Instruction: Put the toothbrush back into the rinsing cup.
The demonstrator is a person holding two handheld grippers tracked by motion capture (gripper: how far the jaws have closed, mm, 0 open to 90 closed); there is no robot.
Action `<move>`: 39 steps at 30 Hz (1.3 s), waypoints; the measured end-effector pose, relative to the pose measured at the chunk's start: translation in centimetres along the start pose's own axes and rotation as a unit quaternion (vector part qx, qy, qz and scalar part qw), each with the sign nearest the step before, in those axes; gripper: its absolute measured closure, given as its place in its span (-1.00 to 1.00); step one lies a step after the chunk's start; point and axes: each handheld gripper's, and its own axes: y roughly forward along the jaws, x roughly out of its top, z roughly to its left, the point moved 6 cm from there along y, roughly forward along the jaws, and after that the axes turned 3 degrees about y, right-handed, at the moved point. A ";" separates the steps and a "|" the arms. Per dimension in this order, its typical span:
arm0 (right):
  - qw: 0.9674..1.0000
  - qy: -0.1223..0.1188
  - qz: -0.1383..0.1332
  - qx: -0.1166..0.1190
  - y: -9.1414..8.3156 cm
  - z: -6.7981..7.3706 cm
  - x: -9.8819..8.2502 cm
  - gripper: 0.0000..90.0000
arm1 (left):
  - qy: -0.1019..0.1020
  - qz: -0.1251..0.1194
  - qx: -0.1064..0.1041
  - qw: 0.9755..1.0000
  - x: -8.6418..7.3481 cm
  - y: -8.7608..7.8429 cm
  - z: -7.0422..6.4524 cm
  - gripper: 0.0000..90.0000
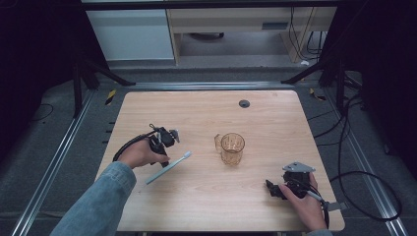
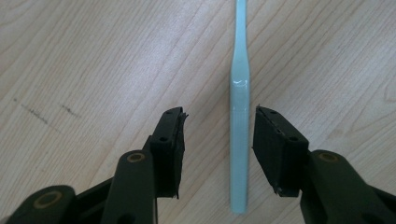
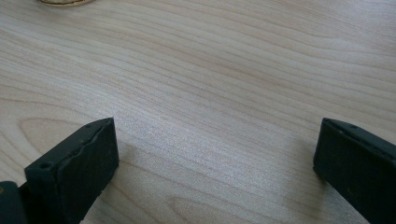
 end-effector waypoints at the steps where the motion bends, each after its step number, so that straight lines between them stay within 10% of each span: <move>1: 1.000 0.000 0.000 0.000 0.0 0.0 0.0 -0.99 | 0.001 0.002 0.001 1.000 0.2 0.1 0.0 0.18; 39: 1.000 0.000 0.000 0.000 0.0 0.0 0.0 -0.99 | 0.014 0.053 -0.021 0.998 2.8 3.3 -0.5 0.40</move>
